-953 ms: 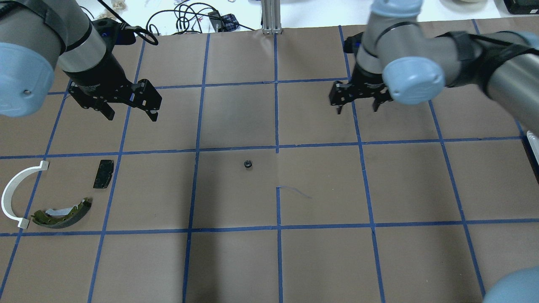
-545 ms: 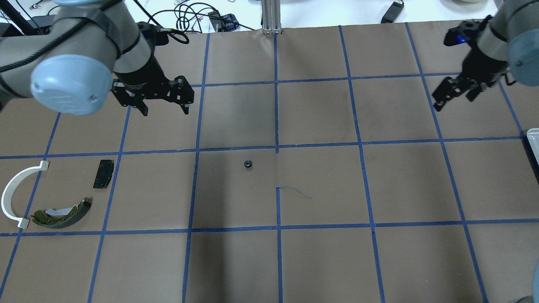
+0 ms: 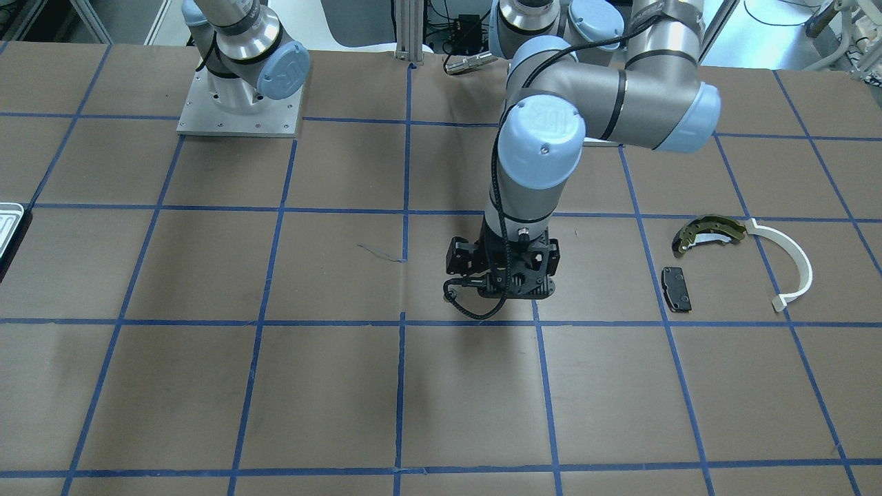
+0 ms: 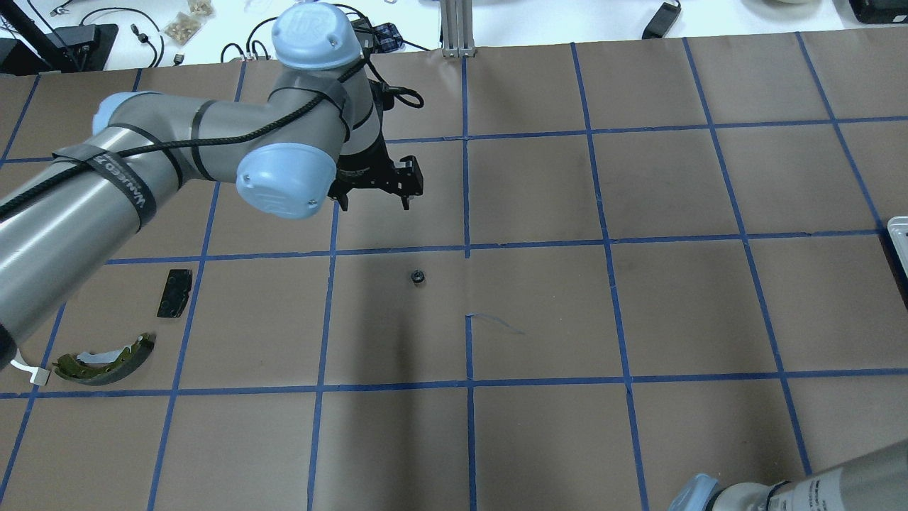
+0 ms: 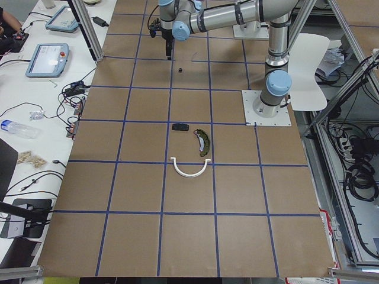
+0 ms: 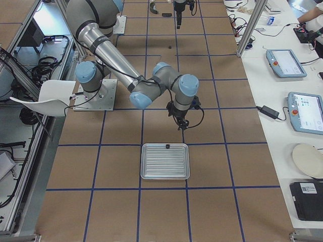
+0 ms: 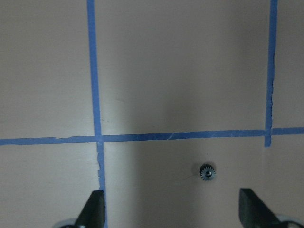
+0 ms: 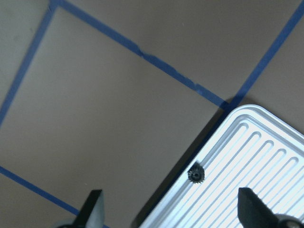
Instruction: Place bearing gear from tray to pile
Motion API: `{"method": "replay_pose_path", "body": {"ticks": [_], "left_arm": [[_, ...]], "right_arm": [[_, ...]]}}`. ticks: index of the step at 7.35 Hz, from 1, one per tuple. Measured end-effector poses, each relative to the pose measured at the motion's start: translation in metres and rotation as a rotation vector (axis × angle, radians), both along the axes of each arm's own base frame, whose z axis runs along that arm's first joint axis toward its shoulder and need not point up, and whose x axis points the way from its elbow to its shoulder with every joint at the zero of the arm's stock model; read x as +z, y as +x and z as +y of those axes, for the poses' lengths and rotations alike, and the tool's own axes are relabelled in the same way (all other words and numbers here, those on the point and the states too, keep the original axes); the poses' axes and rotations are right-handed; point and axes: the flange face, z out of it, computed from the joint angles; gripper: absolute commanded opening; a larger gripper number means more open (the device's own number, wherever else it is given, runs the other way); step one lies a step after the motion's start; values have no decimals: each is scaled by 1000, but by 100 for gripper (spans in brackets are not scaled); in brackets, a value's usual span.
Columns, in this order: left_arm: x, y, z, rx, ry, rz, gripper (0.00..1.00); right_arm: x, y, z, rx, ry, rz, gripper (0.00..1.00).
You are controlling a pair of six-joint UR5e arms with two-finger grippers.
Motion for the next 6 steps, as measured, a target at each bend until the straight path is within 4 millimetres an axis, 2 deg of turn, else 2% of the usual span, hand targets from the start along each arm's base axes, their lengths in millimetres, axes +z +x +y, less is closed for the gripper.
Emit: {"method": "replay_pose_path", "body": {"ticks": [1, 2, 4, 6], "left_arm": [[-18, -12, 0, -3, 20, -2, 99], [-34, -20, 2, -9, 43, -7, 97], [-63, -25, 12, -20, 92, -21, 97], [-88, -25, 19, -22, 114, -26, 94]], "right_arm": [[-14, -26, 12, 127, -2, -2, 100], [-29, -39, 21, 260, -19, 10, 84], [-71, -30, 39, 501, -88, 86, 81], [-87, -19, 46, 687, -155, 146, 81]]}}
